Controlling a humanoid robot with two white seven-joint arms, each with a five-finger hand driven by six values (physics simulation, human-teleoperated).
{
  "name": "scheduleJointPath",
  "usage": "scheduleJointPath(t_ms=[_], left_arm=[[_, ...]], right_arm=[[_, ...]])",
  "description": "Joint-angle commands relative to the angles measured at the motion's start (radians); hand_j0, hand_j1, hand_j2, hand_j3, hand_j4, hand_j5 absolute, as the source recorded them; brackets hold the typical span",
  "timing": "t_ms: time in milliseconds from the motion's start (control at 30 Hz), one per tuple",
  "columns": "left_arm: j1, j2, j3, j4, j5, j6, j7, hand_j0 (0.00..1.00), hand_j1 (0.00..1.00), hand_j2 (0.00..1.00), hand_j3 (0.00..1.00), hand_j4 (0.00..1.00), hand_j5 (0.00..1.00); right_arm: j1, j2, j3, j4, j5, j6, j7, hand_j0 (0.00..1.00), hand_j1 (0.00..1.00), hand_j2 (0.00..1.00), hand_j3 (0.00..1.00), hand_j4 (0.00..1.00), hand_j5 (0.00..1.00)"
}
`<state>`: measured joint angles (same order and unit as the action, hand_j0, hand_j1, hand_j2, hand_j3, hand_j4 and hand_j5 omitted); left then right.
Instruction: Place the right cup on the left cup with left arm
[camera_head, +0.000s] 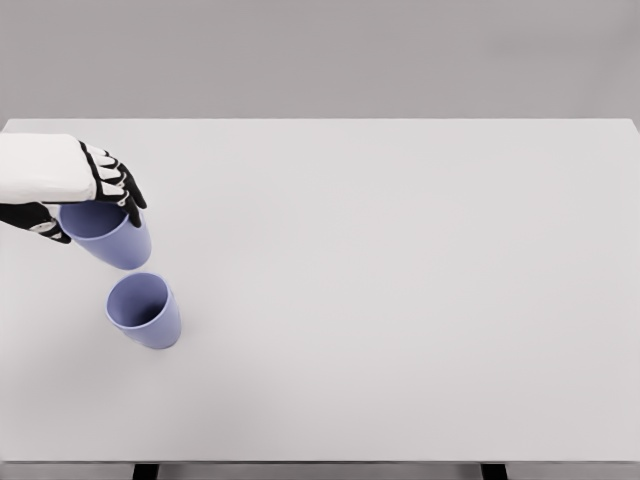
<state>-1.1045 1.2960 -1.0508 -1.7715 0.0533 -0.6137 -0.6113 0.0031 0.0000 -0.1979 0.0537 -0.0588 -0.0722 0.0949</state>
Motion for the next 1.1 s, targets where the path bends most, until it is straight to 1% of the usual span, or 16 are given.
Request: scheduleJointPath(t_ms=[0, 167, 333, 500, 667, 733, 1067], left_arm=[[0.000, 0.005, 0.000, 0.000, 0.029, 0.003, 0.000, 0.64, 0.64, 0.64, 0.64, 0.64, 0.64], [0.002, 0.025, -0.003, 0.000, 0.066, 0.003, 0.000, 0.64, 0.64, 0.64, 0.64, 0.64, 0.64], [0.003, 0.052, -0.009, 0.000, 0.066, 0.003, 0.000, 0.64, 0.64, 0.64, 0.64, 0.64, 0.64], [0.017, 0.078, -0.015, 0.000, 0.066, 0.003, 0.000, 0.64, 0.64, 0.64, 0.64, 0.64, 0.64], [0.014, 0.106, -0.017, 0.000, 0.068, 0.003, 0.000, 0.64, 0.64, 0.64, 0.64, 0.64, 0.64], [0.014, 0.106, -0.017, 0.000, 0.074, 0.003, 0.000, 0.61, 0.61, 0.61, 0.61, 0.61, 0.61], [0.015, 0.094, -0.031, -0.006, 0.076, 0.003, 0.000, 0.61, 0.61, 0.61, 0.61, 0.61, 0.61]], right_arm=[[0.000, 0.000, 0.000, 0.000, 0.001, 0.000, 0.000, 1.00, 1.00, 1.00, 1.00, 1.00, 1.00], [0.000, 0.000, 0.000, 0.000, 0.001, 0.000, 0.000, 1.00, 1.00, 1.00, 1.00, 1.00, 1.00], [0.000, 0.000, 0.000, 0.000, 0.001, 0.000, 0.000, 1.00, 1.00, 1.00, 1.00, 1.00, 1.00], [0.000, 0.000, 0.000, 0.000, -0.001, -0.001, 0.000, 1.00, 1.00, 1.00, 1.00, 1.00, 1.00], [0.000, 0.000, 0.000, 0.000, 0.001, -0.001, 0.000, 1.00, 1.00, 1.00, 1.00, 1.00, 1.00], [0.000, 0.000, 0.000, 0.000, 0.001, 0.000, 0.000, 1.00, 1.00, 1.00, 1.00, 1.00, 1.00], [0.000, 0.000, 0.000, 0.000, -0.001, 0.000, 0.000, 1.00, 1.00, 1.00, 1.00, 1.00, 1.00]])
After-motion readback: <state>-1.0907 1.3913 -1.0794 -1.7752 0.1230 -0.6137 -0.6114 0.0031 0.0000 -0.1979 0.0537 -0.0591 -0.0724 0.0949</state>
